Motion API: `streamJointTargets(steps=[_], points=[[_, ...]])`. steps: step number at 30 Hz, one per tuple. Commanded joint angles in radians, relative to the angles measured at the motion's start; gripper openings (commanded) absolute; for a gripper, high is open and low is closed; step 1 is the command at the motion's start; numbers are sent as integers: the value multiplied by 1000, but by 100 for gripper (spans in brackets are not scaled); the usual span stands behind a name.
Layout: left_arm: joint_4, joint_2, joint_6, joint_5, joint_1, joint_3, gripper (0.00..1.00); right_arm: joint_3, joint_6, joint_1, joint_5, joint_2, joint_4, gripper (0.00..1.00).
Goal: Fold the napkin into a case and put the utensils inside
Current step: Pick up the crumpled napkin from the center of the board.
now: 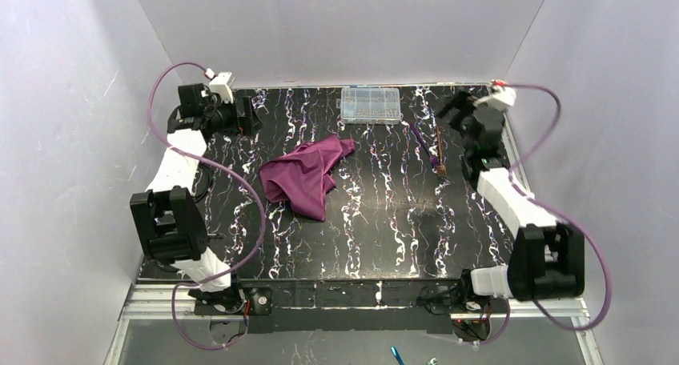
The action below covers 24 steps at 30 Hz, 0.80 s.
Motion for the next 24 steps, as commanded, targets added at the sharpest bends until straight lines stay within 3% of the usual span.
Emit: streamJointTargets(steps=[1,9,16,24], points=[[-506,110,71,148,2,160,98,329,-95,213,-219,200,-370,99],[-667,197,185,127,2,278,96,749,-304,518,-525,575,-606,92],[-712,223,270,135,2,291,93,888,-284,540,-725,787,-621,85],[-801,285,402,134,2,336,84,946,-268,546,-801,910,-606,74]])
